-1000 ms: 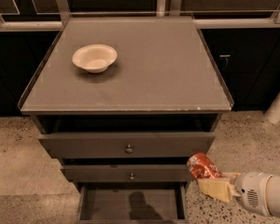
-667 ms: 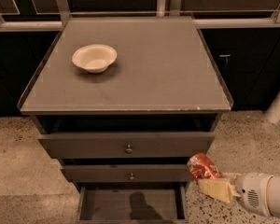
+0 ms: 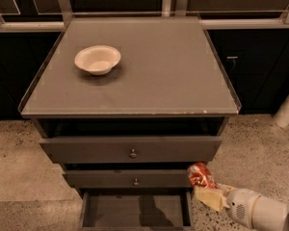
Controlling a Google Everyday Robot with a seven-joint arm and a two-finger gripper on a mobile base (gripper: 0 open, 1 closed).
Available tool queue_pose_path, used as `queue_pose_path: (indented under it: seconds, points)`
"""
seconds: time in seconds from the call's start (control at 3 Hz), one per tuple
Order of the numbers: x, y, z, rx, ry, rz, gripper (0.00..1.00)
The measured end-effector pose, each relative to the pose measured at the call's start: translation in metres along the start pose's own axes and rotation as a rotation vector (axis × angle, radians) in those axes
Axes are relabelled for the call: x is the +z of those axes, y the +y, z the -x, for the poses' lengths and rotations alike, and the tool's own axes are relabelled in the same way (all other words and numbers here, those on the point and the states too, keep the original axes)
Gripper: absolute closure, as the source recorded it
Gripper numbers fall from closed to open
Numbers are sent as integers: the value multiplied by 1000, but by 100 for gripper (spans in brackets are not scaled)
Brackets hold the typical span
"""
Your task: Place coke can into bottom drawer
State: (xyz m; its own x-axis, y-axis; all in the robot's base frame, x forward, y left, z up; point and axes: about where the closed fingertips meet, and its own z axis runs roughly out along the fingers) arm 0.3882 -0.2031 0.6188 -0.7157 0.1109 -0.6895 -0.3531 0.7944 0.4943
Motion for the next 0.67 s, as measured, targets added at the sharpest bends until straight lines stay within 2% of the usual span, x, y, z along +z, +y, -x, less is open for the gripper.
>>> queue_pose_path:
  seconds: [0.33, 0.67]
  points:
    - [49, -24, -31, 47, -20, 53, 100]
    - [94, -38, -62, 79, 20, 95, 100]
